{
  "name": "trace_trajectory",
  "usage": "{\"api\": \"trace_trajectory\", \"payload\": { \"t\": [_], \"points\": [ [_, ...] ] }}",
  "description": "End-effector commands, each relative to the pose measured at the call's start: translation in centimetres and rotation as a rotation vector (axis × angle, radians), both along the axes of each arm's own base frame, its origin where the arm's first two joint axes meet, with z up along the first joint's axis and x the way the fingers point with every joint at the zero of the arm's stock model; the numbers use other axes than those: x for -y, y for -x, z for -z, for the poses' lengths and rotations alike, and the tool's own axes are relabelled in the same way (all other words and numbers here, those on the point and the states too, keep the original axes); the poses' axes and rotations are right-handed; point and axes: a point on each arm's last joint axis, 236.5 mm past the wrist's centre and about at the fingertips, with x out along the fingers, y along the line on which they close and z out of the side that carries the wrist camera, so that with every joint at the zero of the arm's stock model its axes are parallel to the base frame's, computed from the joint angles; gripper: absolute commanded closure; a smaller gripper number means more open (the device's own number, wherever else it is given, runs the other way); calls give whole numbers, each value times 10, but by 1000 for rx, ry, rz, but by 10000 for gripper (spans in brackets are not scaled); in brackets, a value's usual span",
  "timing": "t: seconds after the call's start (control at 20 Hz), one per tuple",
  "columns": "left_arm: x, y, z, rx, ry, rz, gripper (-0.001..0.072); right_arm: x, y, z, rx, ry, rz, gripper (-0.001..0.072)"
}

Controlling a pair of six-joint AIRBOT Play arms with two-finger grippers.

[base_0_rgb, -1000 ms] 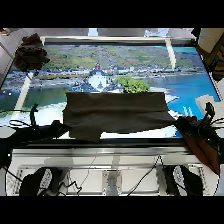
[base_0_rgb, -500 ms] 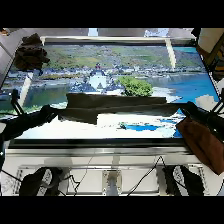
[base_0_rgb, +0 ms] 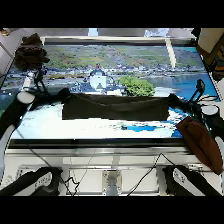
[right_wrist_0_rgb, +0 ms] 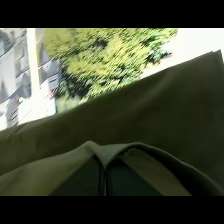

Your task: Fold the shirts.

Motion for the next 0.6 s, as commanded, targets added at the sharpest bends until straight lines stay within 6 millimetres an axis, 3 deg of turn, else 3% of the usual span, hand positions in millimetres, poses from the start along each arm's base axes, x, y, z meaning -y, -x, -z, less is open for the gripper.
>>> {"api": "trace_trajectory", "payload": {
  "t": [0.0, 0.35, 0.55],
  "points": [
    [-18, -45, 33, -28, -110, -39, 701, 23, -29, 23, -34, 70, 24, 686],
    [-18, -34, 104, -205, -140, 6, 700, 26, -48, 94, -170, 76, -1, 686],
    [-25, -46, 106, -166, -157, -31, 700, 18, -52, 114, -182, 110, -15, 686]
  ]
}}
